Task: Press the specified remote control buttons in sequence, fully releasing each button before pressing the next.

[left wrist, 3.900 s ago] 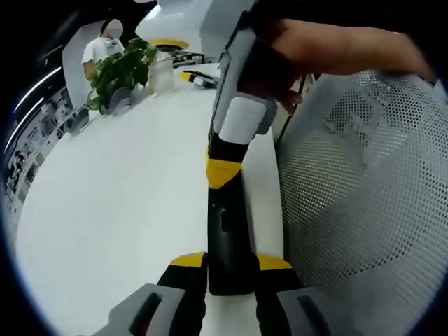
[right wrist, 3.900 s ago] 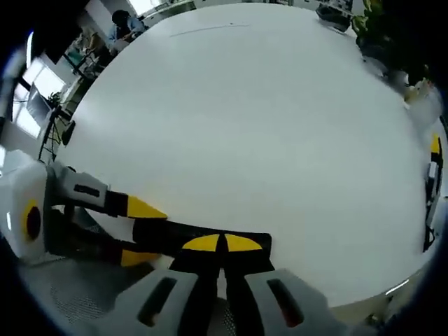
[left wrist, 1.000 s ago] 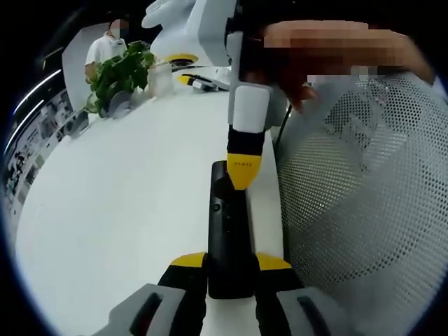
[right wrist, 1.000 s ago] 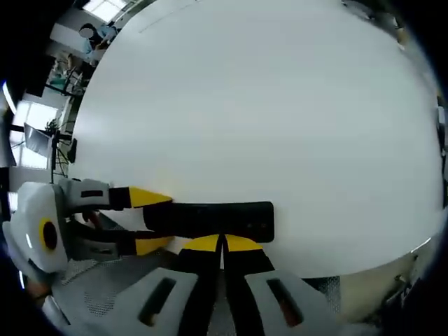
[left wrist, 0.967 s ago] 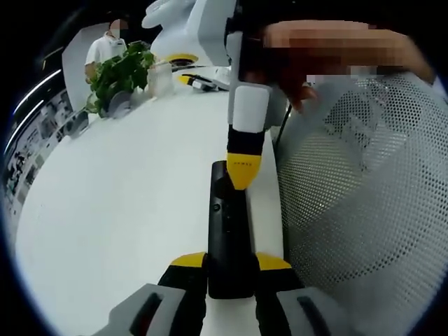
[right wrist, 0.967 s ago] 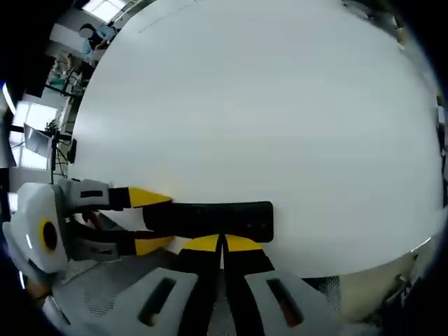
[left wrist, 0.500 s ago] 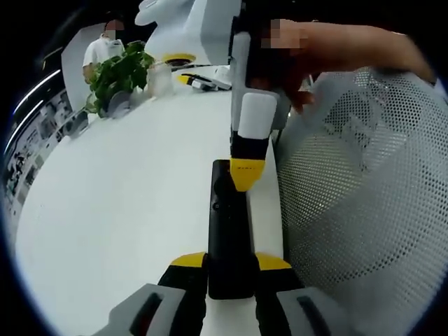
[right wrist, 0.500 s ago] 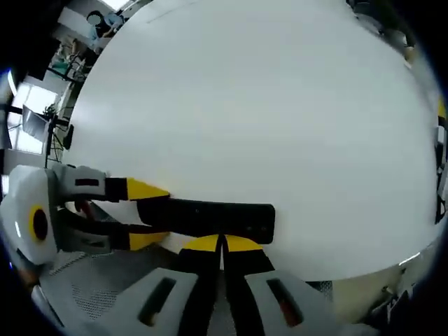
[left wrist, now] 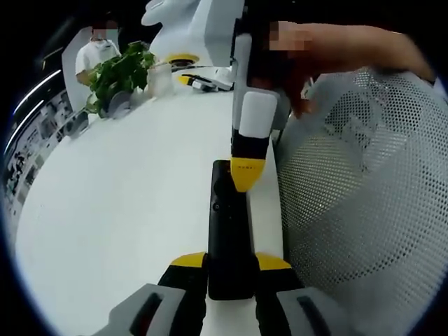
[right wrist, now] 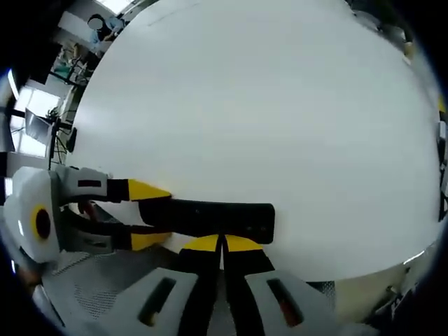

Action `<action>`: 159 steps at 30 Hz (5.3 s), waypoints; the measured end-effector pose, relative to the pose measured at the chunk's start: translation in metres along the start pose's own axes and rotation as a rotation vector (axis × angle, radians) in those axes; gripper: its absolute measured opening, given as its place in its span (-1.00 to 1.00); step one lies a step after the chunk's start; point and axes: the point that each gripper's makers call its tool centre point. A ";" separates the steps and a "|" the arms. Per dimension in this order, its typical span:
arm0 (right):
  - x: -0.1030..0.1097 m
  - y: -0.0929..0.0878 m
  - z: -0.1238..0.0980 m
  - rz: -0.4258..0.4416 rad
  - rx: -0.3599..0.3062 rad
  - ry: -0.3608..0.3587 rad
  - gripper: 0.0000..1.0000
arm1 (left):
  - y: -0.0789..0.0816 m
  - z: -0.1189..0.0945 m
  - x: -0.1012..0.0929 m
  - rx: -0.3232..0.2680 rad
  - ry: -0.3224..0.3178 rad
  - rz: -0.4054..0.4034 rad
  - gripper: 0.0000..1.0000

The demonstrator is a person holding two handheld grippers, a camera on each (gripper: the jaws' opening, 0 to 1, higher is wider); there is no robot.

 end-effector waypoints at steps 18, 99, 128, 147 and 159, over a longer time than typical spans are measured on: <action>0.001 0.002 -0.002 0.051 0.007 0.011 -1.00 | 0.000 0.000 0.000 0.000 -0.001 0.004 -0.50; 0.016 0.017 0.005 -0.030 -0.066 0.043 -1.00 | 0.008 0.008 -0.008 0.019 -0.013 0.019 -0.51; 0.017 0.008 0.001 -0.049 -0.025 0.030 -1.00 | 0.008 0.008 -0.008 0.027 -0.014 0.020 -0.51; 0.017 0.006 0.001 -0.070 -0.032 0.021 -1.00 | 0.008 0.008 -0.008 0.022 -0.016 0.017 -0.51; 0.017 0.005 0.000 -0.069 -0.042 0.025 -1.00 | 0.009 0.008 -0.008 0.019 -0.014 0.016 -0.51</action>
Point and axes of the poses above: the point that each gripper's makers call its tool centre point, and the gripper's own axes: z roughly forward along the fingers, x roughly to its left, y roughly out of its top, and after that the axes turned 7 degrees about -y, right-handed
